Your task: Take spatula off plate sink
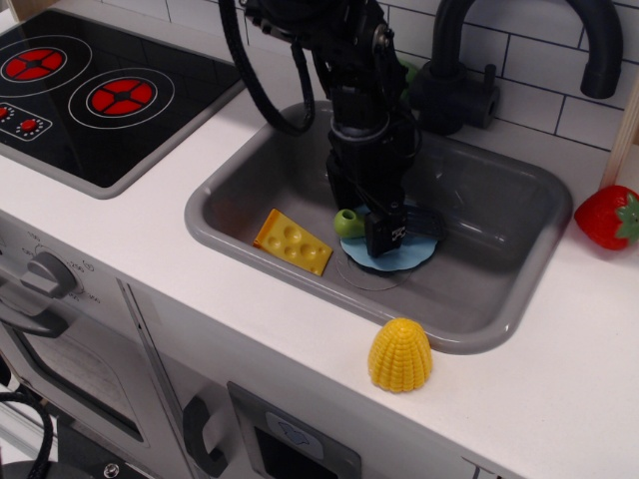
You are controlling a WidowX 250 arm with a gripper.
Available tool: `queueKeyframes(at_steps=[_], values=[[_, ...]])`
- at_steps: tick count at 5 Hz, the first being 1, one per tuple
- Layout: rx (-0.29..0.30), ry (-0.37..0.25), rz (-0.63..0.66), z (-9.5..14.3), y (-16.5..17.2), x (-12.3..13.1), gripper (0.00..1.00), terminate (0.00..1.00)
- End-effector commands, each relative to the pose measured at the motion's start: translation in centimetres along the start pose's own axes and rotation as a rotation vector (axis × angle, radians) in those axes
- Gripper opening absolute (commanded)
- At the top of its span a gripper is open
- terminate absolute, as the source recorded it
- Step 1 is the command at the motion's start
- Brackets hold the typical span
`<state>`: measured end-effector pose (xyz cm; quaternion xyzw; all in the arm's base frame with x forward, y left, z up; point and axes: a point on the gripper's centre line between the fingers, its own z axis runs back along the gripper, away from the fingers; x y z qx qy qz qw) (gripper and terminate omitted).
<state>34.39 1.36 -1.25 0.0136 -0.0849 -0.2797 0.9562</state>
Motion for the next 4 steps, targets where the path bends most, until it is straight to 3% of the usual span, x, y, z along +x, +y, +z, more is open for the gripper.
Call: queueKeyframes(at_steps=[1,4], values=[[0.012,-0.032,-0.001,1.0,0.4,0.5,0.0,0.0],[0.074,-0.087,0.079,3.0,1.6,2.3,0.0,0.0]])
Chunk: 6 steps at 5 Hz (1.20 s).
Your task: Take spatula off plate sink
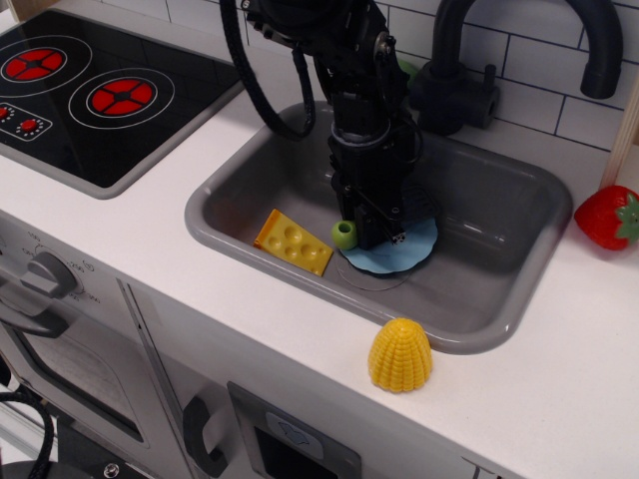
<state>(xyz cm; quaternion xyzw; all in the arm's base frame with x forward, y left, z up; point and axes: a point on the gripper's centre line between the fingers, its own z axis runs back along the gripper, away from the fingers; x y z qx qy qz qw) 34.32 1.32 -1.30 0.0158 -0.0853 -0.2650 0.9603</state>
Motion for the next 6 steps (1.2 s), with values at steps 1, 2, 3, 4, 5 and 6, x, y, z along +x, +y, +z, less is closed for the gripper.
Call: queueKeyframes(at_steps=[1,2,3,4,5,6], values=[[0.065,-0.153,0.093,5.4,0.9,3.1,0.0,0.0],[0.044,-0.189,0.106,7.3,0.0,2.5,0.0,0.0],[0.012,-0.182,0.072,7.8,-1.5,1.7,0.0,0.0],[-0.031,-0.13,0.009,7.1,-3.9,0.4,0.0,0.0],[-0.045,-0.096,-0.015,6.0,-5.4,0.3,0.0,0.0],[-0.041,-0.093,-0.025,4.5,-6.5,0.6,0.0,0.0]])
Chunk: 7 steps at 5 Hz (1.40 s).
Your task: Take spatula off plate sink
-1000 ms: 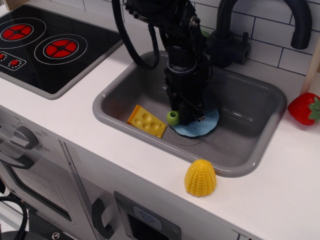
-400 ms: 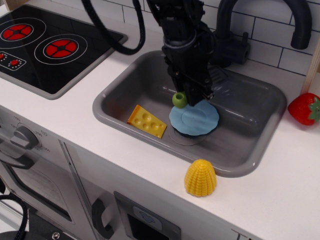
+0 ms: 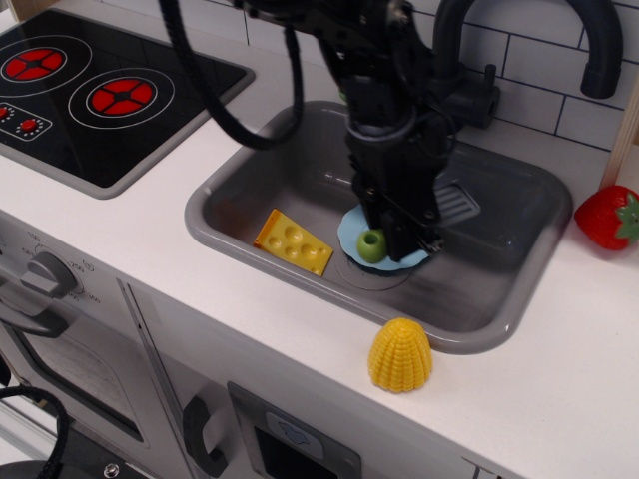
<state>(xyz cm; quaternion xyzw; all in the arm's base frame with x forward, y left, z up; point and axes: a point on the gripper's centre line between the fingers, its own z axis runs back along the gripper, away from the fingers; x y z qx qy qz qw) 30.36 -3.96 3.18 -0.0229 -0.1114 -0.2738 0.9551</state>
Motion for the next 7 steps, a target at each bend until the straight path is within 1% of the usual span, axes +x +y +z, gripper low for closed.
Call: queueKeyframes(at_steps=[1,3,4,5,6,7], values=[[0.037,-0.013,-0.019,-1.6,-0.5,0.4,0.0,0.0],[0.008,0.066,-0.038,-2.9,-1.0,-1.0,0.0,0.0],[0.004,0.087,-0.044,-3.4,-1.0,-1.2,0.0,0.0],[0.003,0.101,-0.056,-3.6,-0.9,-1.2,1.0,0.0],[0.005,0.116,-0.047,-3.3,-0.9,-1.0,1.0,0.0],[-0.018,0.108,-0.043,-2.4,-0.9,-0.8,1.0,0.0]])
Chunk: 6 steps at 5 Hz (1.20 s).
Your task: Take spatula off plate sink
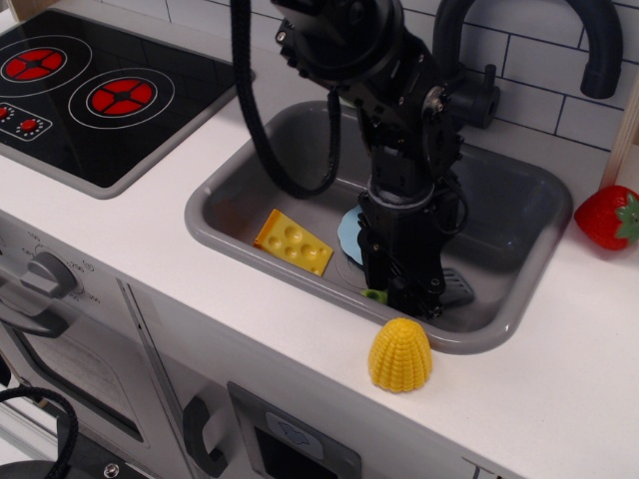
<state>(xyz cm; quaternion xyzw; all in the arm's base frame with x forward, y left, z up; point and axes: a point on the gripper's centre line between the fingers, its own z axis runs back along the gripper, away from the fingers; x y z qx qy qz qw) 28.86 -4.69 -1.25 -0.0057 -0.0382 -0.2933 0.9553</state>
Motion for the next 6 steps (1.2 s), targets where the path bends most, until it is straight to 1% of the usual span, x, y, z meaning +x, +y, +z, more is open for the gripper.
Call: queueKeyframes(at_steps=[1,2,3,4,5,6], values=[[-0.019,-0.086,0.015,3.8,0.8,1.0,1.0,0.0],[-0.048,-0.123,0.056,6.4,1.5,1.3,1.0,0.0],[-0.015,-0.21,0.128,8.9,2.8,1.8,1.0,0.0],[0.017,-0.263,0.183,11.8,4.9,2.1,1.0,0.0],[0.017,-0.263,0.183,11.8,4.9,2.1,1.0,0.0],[0.017,-0.263,0.183,11.8,4.9,2.1,1.0,1.0]])
